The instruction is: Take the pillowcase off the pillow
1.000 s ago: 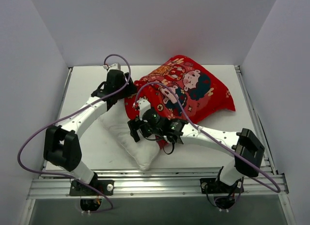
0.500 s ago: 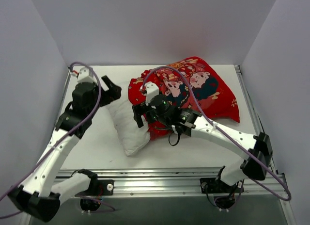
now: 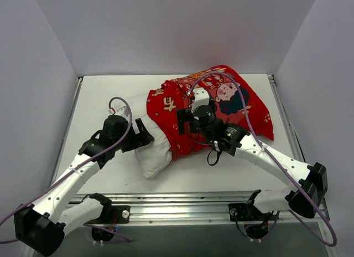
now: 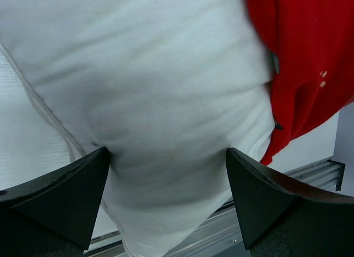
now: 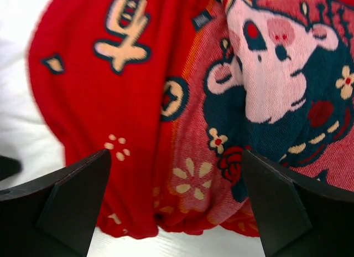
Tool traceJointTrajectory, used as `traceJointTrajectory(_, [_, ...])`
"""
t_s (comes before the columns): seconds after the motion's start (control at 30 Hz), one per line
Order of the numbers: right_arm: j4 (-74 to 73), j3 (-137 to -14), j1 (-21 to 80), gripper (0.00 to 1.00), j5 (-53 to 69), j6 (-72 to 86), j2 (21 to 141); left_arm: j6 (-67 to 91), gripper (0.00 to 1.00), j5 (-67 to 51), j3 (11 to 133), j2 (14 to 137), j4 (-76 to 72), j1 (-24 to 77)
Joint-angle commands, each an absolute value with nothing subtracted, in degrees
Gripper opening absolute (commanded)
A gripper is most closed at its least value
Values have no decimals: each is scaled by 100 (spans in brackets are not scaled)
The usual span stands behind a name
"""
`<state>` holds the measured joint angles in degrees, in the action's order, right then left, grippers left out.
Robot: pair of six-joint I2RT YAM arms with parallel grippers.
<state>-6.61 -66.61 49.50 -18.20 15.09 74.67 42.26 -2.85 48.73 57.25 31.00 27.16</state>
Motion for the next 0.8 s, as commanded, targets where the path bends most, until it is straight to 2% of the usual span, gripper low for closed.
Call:
traceJointTrajectory(0.0, [-265,-6399,4808,99,-1943,1600,7497,4394,94,-589,4913,5923,2506,2830])
traceJointTrajectory(0.23, [474,-5854,4693,99,-1863,1793,7953,4500,95,-545,4668,6389,2084,2874])
traceJointTrajectory(0.27, [509,-5810,4693,98,-1907,1845,8015,4526,98,-484,4623,6433,1996,2891])
traceJointTrajectory(0.3, [527,-5749,4693,97,-1986,1881,8172,4587,85,-466,4510,6512,1952,2892])
traceJointTrajectory(0.37, [484,-5739,4685,93,-2274,1968,8331,4649,65,-413,4395,6574,1846,2900])
traceJointTrajectory(0.4, [457,-5731,4676,87,-2398,2064,8454,4702,55,-300,4342,6592,1811,2900])
traceJointTrajectory(0.43, [405,-5704,4650,82,-2486,2109,8507,4711,29,-255,4290,6583,1811,2892])
traceJointTrajectory(0.47, [361,-5704,4597,65,-2627,2162,8534,4720,16,-194,4298,6557,1880,2883])
traceJointTrajectory(0.5, [308,-5704,4536,55,-2698,2275,8560,4694,4,-54,4324,6452,1950,2865])
traceJointTrajectory(0.53, [238,-5678,4361,43,-2768,2337,8543,4667,2,156,4429,6382,2029,2848])
traceJointTrajectory(0.57, [203,-5669,4255,24,-2812,2390,8508,4606,2,280,4517,6294,2239,2813])
traceJointTrajectory(0.67, [44,-5651,3632,0,-2944,2557,8350,4264,2,772,4938,5942,2687,2550])
traceJointTrajectory(0.77, [-245,-5730,2808,0,-3015,2698,8157,3886,2,1081,5499,5661,3153,2093])
